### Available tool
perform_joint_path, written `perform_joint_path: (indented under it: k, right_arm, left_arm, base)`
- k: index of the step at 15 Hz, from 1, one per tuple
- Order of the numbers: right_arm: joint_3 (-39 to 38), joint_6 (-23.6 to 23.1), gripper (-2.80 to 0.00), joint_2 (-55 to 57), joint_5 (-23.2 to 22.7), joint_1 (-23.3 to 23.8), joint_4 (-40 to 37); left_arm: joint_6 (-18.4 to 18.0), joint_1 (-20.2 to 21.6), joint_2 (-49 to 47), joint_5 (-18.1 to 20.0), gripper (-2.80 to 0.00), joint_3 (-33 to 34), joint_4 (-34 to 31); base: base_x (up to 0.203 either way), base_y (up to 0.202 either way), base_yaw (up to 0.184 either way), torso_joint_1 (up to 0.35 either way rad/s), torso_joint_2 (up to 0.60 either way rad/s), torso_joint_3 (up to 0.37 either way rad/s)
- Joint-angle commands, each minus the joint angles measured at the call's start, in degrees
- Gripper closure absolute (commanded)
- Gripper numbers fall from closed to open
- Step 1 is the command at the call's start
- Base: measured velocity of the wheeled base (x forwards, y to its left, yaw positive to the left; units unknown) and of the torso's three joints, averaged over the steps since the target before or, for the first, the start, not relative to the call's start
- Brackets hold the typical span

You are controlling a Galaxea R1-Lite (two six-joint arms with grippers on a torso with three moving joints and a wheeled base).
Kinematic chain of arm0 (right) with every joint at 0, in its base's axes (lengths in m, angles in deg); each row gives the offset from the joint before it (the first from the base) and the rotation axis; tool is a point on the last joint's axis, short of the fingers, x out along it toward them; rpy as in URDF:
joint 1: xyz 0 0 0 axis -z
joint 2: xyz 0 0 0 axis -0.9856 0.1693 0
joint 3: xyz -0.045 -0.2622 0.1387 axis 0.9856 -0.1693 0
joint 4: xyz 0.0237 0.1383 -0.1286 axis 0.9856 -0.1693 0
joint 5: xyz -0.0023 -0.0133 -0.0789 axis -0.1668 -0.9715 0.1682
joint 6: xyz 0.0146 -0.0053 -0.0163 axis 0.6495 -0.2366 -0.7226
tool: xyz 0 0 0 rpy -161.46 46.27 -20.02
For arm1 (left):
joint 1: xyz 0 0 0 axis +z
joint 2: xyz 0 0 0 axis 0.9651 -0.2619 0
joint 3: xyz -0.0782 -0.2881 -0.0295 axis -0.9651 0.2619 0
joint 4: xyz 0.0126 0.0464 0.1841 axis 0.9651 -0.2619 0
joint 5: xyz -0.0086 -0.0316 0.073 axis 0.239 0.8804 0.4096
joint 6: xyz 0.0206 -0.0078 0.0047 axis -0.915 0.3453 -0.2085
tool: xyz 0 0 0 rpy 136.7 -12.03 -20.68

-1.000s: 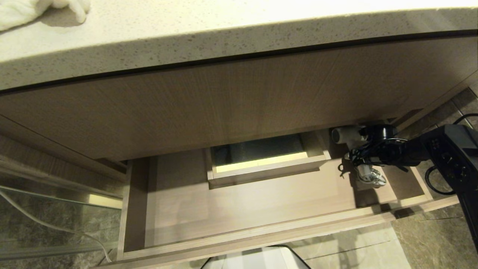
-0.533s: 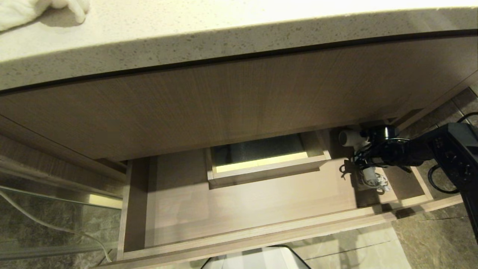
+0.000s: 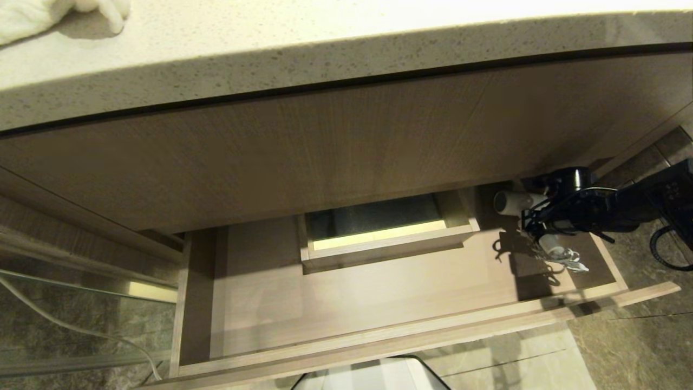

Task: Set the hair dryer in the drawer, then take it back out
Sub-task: Take the hairdryer out

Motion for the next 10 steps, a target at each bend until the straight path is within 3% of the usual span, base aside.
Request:
perform_joint_path:
  k: [1,10]
  right_arm:
    - [-2.23,0.04,0.0,-3.9,-0.02,-0.04,0.12]
    - [-12.84,-0.33,0.0,-13.69,-0.05,-0.04,-0.49]
  left_arm:
    - [0.0,0.0,0.09,0.0,0.0,0.02,0.04]
    - [0.0,0.0,0.09,0.0,0.0,-0.06,0.04]
  base:
    - [0.0,0.0,0.0,0.0,0.0,0.0]
    - [0.0,0.0,0.0,0.0,0.0,0.0]
